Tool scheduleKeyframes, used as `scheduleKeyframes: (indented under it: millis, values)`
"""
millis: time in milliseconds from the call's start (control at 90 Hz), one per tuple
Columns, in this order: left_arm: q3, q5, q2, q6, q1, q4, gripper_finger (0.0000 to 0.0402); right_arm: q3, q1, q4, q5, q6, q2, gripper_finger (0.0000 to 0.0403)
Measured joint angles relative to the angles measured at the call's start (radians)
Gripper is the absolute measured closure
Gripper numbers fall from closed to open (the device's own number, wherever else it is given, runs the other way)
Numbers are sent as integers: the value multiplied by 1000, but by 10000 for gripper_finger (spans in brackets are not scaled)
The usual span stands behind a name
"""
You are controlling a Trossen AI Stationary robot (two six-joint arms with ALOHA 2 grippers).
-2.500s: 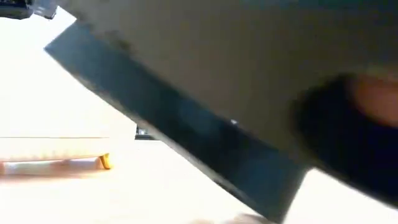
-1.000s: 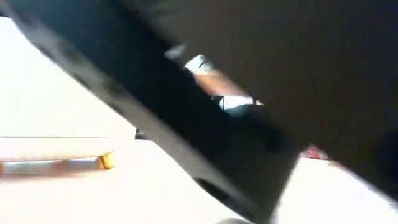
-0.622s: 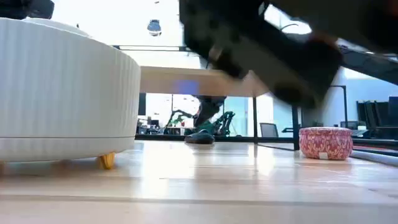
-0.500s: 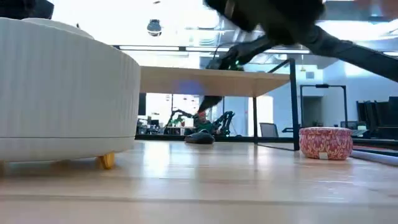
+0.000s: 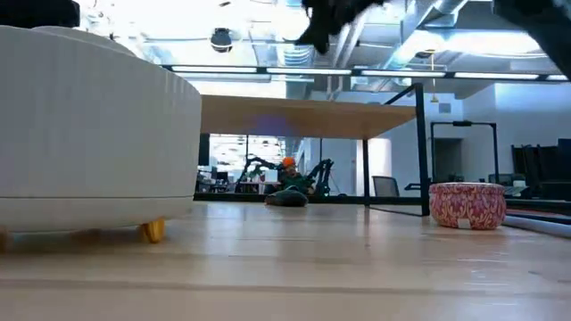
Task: Stock shelves
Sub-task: Move the shelf to the top center of the table
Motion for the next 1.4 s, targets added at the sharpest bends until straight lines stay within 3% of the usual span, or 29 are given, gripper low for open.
scheduleKeyframes:
  millis: [167,289,522,711,844,1100,1400]
  values:
    - [0,-24,1,13,0,0,144,-11,245,-70,-5,117,-14,403]
    - [0,-25,0,67,0,0,144,-40,405,-38,9,180,46,403]
    - [0,-67,1,165,0,0,144,-42,554,77,210,288,235,403]
    - [0,-77,1,201,0,0,144,-42,560,168,484,431,333,403]
    - [0,-111,1,208,0,0,144,-42,548,159,577,439,359,403]
    - [0,-118,1,211,0,0,144,-41,447,132,635,426,359,403]
    - [-46,-110,1,207,0,37,144,-41,318,134,627,279,359,403]
